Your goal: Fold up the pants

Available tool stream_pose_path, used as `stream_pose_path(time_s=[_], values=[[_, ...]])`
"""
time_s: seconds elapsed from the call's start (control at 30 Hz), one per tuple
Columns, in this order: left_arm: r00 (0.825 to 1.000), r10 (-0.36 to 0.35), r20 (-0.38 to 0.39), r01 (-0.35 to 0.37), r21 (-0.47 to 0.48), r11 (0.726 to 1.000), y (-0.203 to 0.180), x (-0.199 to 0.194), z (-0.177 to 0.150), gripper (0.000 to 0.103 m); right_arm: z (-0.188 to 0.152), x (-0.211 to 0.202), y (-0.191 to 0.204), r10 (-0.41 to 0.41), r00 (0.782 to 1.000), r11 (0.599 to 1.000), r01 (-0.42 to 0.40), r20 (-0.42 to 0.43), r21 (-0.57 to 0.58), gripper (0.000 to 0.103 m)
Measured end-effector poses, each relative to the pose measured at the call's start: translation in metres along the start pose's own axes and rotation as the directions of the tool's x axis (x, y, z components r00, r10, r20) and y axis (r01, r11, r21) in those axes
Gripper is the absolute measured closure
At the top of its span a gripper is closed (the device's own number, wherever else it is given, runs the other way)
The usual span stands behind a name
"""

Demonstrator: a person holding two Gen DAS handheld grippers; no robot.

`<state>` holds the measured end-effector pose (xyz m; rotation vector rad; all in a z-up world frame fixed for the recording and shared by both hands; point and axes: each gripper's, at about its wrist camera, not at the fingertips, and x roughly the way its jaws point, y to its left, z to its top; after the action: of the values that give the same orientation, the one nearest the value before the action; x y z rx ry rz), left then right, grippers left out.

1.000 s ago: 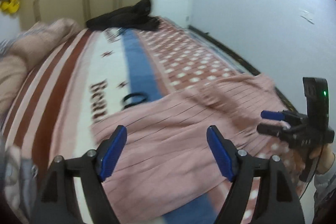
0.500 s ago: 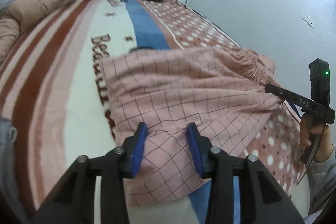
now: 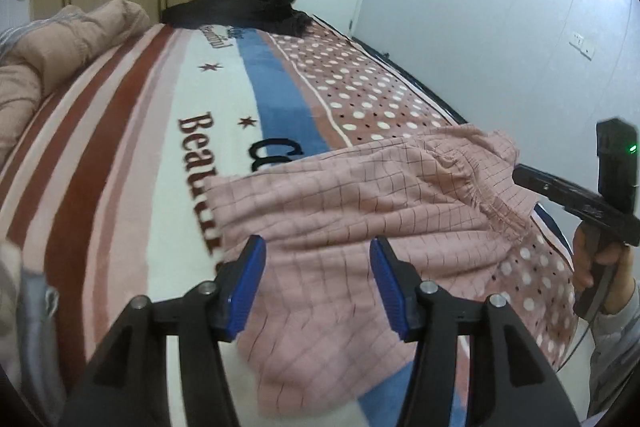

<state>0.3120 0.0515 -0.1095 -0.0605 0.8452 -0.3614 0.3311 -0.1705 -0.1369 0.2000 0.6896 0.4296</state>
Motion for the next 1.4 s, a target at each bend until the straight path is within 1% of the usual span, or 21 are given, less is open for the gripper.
stream_pose_path(time_s=[0.07, 0.1, 0.13, 0.2, 0.27, 0.37, 0.4, 0.43, 0.5, 0.63, 0.7, 0.77, 0.83, 0.87, 0.93, 0.97, 1.03, 1.07, 1.2, 1.27, 1.4], values=[[0.999, -0.023, -0.042, 0.023, 0.000, 1.000, 0.001, 0.019, 0.006, 0.053, 0.005, 0.014, 0.016, 0.108, 0.993, 0.994, -0.109, -0.047, -0.026, 0.062], [0.998, -0.028, -0.062, 0.028, -0.001, 1.000, 0.002, 0.029, 0.008, 0.053, 0.006, 0.027, 0.024, 0.141, 0.986, 0.988, -0.146, -0.089, -0.046, 0.066], [0.997, -0.022, -0.077, 0.022, -0.003, 1.000, 0.004, 0.039, 0.010, 0.053, 0.006, 0.037, 0.029, 0.147, 0.982, 0.986, -0.155, -0.117, -0.062, 0.066], [0.997, 0.003, -0.081, -0.004, -0.009, 1.000, 0.009, 0.054, 0.016, 0.053, 0.007, 0.060, 0.033, 0.123, 0.980, 0.987, -0.138, -0.153, -0.086, 0.066], [0.996, 0.016, -0.085, -0.017, -0.018, 1.000, 0.013, 0.064, 0.021, 0.053, 0.008, 0.082, 0.025, 0.106, 0.977, 0.991, -0.119, -0.184, -0.060, 0.066], [0.994, 0.053, -0.092, -0.054, -0.011, 0.998, 0.020, 0.080, 0.032, 0.053, 0.015, 0.104, 0.009, 0.073, 0.980, 0.996, -0.080, -0.186, -0.031, 0.067], [0.994, 0.064, -0.090, -0.065, -0.012, 0.998, 0.023, 0.084, 0.035, 0.053, 0.017, 0.110, 0.000, 0.066, 0.981, 0.997, -0.071, -0.184, -0.020, 0.071], [0.994, 0.076, -0.082, -0.078, -0.021, 0.997, 0.027, 0.090, 0.039, 0.054, 0.017, 0.114, -0.005, 0.064, 0.981, 0.998, -0.068, -0.184, -0.011, 0.076], [0.994, 0.087, -0.071, -0.090, -0.042, 0.995, 0.034, 0.096, 0.045, 0.055, 0.019, 0.120, -0.015, 0.073, 0.981, 0.997, -0.071, -0.181, 0.017, 0.079], [0.994, 0.092, -0.058, -0.097, -0.087, 0.991, 0.044, 0.106, 0.052, 0.055, 0.019, 0.122, -0.016, 0.063, 0.985, 0.998, -0.060, -0.162, 0.025, 0.081], [0.993, 0.102, -0.058, -0.107, -0.080, 0.991, 0.040, 0.101, 0.051, 0.056, 0.018, 0.117, -0.011, 0.052, 0.985, 0.999, -0.053, -0.161, 0.002, 0.078], [0.993, 0.112, -0.033, -0.113, -0.045, 0.993, 0.030, 0.084, 0.048, 0.055, 0.017, 0.105, -0.005, 0.036, 0.988, 0.999, -0.040, -0.149, -0.021, 0.073], [0.994, 0.107, -0.010, -0.107, -0.025, 0.994, 0.022, 0.065, 0.042, 0.049, 0.015, 0.090, 0.000, 0.051, 0.991, 0.998, -0.056, -0.126, -0.039, 0.057], [0.996, 0.088, -0.004, -0.089, -0.024, 0.996, 0.019, 0.055, 0.037, 0.047, 0.012, 0.080, 0.004, 0.052, 0.992, 0.997, -0.059, -0.114, -0.057, 0.055], [0.999, 0.054, 0.000, -0.054, -0.022, 0.998, 0.016, 0.040, 0.025, 0.043, 0.006, 0.063, 0.012, 0.047, 0.993, 0.992, -0.059, -0.104, -0.109, 0.054], [0.999, 0.053, -0.004, -0.053, -0.015, 0.998, 0.014, 0.036, 0.021, 0.043, 0.000, 0.054, 0.016, 0.037, 0.994, 0.988, -0.052, -0.105, -0.144, 0.054], [0.997, 0.074, -0.021, -0.074, -0.004, 0.997, 0.012, 0.030, 0.008, 0.043, -0.008, 0.046, 0.021, 0.017, 0.993, 0.983, -0.037, -0.113, -0.181, 0.047], [0.996, 0.075, -0.039, -0.075, -0.008, 0.997, 0.014, 0.030, -0.001, 0.043, -0.014, 0.042, 0.022, -0.009, 0.992, 0.979, -0.016, -0.122, -0.201, 0.046], [0.995, 0.055, -0.083, -0.059, -0.045, 0.997, 0.022, 0.038, -0.025, 0.043, -0.030, 0.042, 0.022, -0.063, 0.988, 0.970, 0.027, -0.141, -0.242, 0.046], [0.992, 0.033, -0.118, -0.041, -0.067, 0.997, 0.026, 0.048, -0.036, 0.043, -0.037, 0.049, 0.019, -0.078, 0.983, 0.971, 0.037, -0.165, -0.237, 0.046], [0.993, 0.039, -0.113, -0.045, -0.051, 0.998, 0.024, 0.054, -0.043, 0.043, -0.046, 0.058, 0.020, -0.106, 0.979, 0.962, 0.057, -0.174, -0.268, 0.041]])
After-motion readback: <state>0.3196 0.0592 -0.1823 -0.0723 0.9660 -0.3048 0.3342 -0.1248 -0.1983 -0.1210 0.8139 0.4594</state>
